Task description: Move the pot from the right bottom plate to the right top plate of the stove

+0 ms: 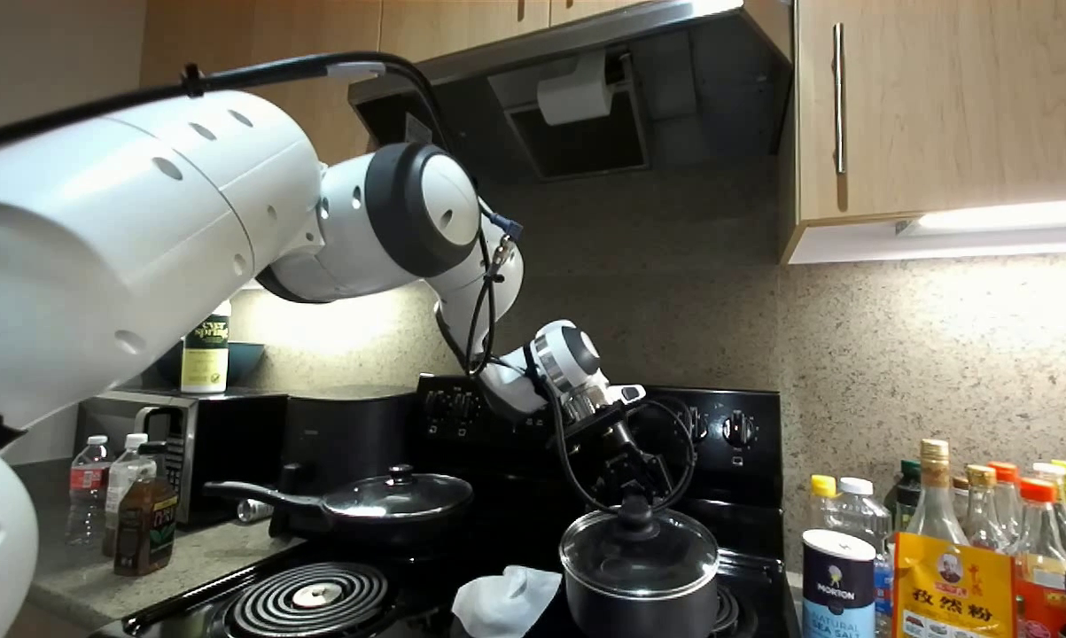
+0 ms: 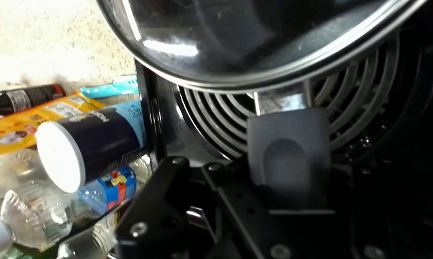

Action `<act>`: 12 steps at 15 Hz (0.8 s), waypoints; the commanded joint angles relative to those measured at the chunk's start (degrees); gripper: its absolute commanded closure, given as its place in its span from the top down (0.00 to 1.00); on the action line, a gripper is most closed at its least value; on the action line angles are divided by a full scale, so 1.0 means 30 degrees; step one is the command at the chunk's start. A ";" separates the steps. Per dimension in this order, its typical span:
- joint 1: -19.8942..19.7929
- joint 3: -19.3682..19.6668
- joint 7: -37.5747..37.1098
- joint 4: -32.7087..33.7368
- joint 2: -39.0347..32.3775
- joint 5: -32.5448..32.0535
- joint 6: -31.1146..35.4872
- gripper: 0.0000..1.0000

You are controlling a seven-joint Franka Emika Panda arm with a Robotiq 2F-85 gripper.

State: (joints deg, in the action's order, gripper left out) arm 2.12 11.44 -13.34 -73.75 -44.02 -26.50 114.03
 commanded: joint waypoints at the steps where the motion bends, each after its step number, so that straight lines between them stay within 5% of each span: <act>1: 0.0924 0.0486 0.0230 0.2441 -0.1269 -0.1144 -0.0771 0.00; 6: 0.1403 0.0704 0.0558 0.3951 -0.2321 -0.1703 -0.1168 0.00; 7: 0.1484 0.0835 0.0525 0.4001 -0.2410 -0.1877 -0.1240 0.25; 12: 0.1240 0.1102 0.0351 0.2969 -0.1855 -0.1661 -0.1644 0.51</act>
State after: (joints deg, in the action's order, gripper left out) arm 5.95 13.90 -13.26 -63.58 -50.81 -30.82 111.57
